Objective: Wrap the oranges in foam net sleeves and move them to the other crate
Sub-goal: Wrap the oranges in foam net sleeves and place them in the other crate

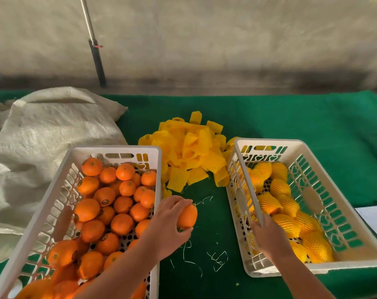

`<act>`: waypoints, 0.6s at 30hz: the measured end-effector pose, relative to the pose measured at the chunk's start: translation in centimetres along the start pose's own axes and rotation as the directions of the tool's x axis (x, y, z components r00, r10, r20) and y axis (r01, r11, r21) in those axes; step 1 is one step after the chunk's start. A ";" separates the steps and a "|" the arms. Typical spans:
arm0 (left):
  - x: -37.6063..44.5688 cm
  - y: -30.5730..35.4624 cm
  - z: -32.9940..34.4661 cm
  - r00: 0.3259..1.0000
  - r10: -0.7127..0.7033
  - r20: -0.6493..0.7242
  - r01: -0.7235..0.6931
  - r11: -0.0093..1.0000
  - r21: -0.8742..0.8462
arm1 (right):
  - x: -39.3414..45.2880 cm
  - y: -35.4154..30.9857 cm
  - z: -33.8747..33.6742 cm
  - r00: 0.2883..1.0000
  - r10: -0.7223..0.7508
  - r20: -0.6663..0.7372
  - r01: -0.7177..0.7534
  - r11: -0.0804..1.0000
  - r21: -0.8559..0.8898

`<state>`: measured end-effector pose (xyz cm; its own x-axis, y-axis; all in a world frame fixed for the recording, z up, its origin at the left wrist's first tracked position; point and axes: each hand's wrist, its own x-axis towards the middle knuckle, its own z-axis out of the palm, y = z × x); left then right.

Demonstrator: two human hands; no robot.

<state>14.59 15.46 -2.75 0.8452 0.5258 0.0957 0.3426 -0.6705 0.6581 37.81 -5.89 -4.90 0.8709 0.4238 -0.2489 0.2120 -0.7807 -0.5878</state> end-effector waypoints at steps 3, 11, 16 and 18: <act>0.0 -0.9 1.1 0.997 0.045 0.055 -0.051 0.992 0.118 | -0.6 -0.5 -0.2 1.000 -0.013 0.006 0.013 1.000 0.020; 0.8 -1.9 2.5 0.986 0.087 0.139 -0.126 0.945 0.303 | -1.4 -5.4 0.8 0.869 -0.437 -0.231 0.411 0.898 -0.156; 1.3 -1.7 2.1 0.966 0.106 0.236 -0.185 0.920 0.345 | 4.5 -9.9 6.6 0.957 -0.268 0.111 0.266 0.963 0.033; 1.7 -1.7 1.9 0.957 0.096 0.274 -0.192 0.918 0.347 | 8.0 -10.6 8.7 0.963 -0.073 0.260 0.044 0.992 0.116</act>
<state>16.24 16.53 -5.15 0.9542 0.2948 -0.0499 0.2946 -0.8982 0.3262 38.62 9.75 -7.37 0.7081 0.5841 -0.3967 0.1967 -0.7027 -0.6837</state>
